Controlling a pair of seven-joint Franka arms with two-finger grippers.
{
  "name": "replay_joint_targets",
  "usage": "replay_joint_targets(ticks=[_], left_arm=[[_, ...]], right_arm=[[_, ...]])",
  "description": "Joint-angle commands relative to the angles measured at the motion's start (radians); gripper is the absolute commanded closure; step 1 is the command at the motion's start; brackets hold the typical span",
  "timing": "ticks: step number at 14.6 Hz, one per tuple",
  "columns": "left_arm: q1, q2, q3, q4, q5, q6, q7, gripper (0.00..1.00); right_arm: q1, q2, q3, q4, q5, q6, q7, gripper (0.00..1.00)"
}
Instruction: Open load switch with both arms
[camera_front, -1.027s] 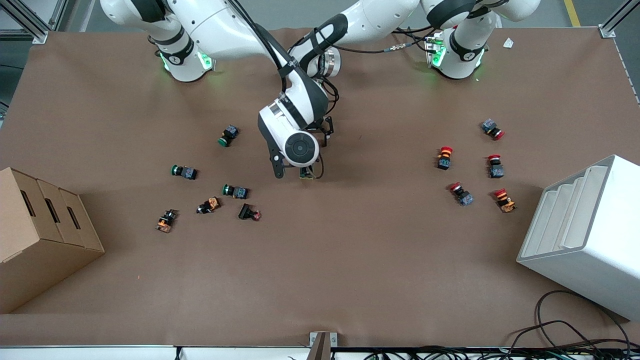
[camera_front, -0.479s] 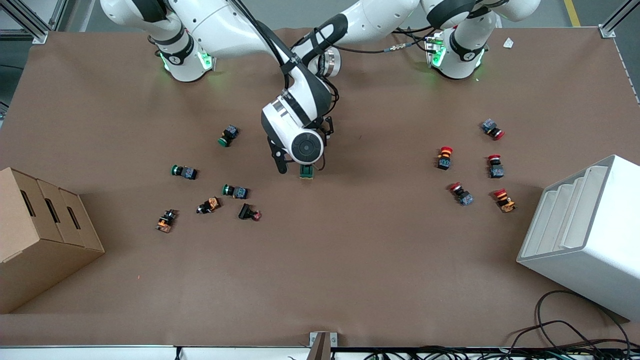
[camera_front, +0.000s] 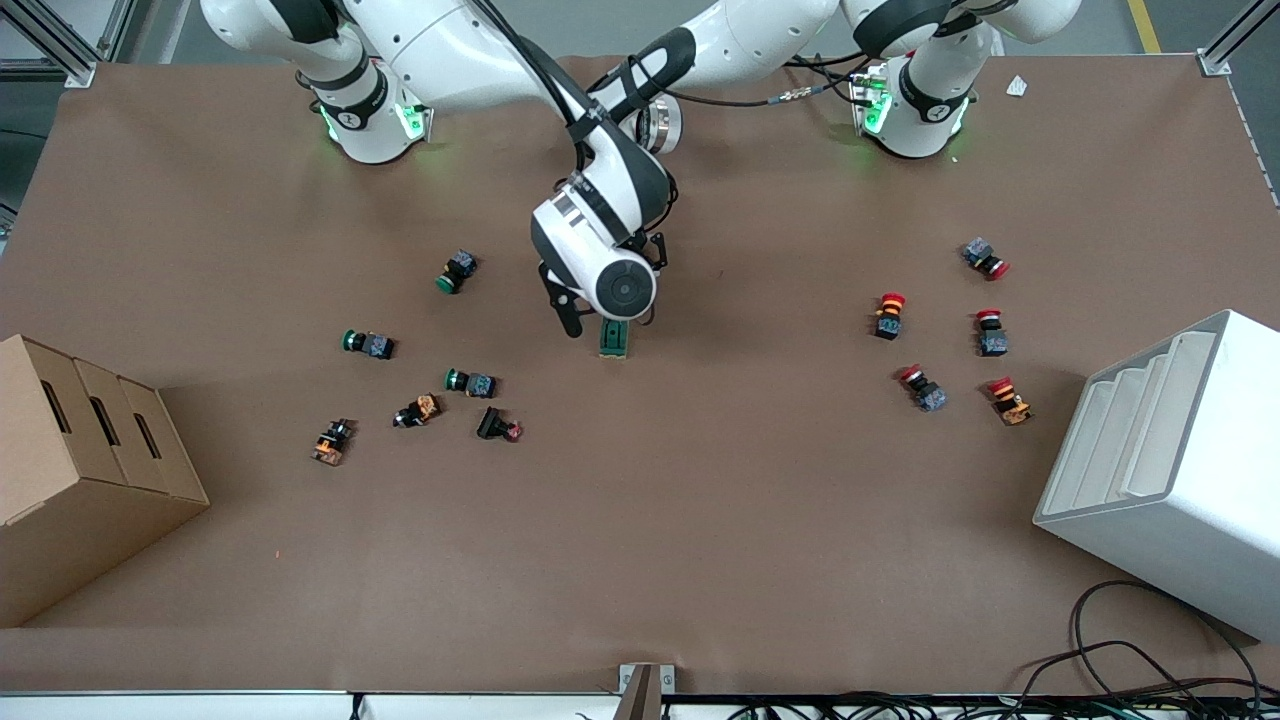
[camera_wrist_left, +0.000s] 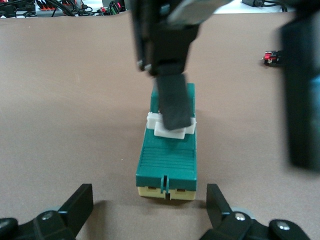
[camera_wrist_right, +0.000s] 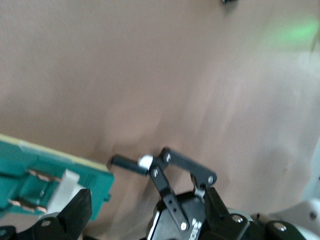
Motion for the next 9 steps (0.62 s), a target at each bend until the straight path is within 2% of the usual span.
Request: replay_joint_targets(ticks=[1,3,7,9], left_arm=[[-0.011,0.004,0.008,-0.002,0.017,-0.011,-0.008,0.0],[-0.011,0.003,0.008,-0.002,0.017,-0.012,-0.008,0.0],[-0.007,-0.006,0.006,0.001,0.009,-0.012,0.002,0.0],[-0.005,-0.025,-0.003,0.012,-0.053,-0.012,0.047,0.0]], right_arm=[[-0.1,-0.071,-0.003,0.002,-0.061,-0.057,-0.159,0.0],[-0.174,-0.129,-0.005,-0.002,-0.091,-0.073,-0.338,0.0],[-0.393,-0.263,-0.005,-0.017,-0.098,-0.114,-0.933,0.0],[-0.481,-0.314,-0.005,-0.019,-0.175,-0.126,-1.182,0.0]])
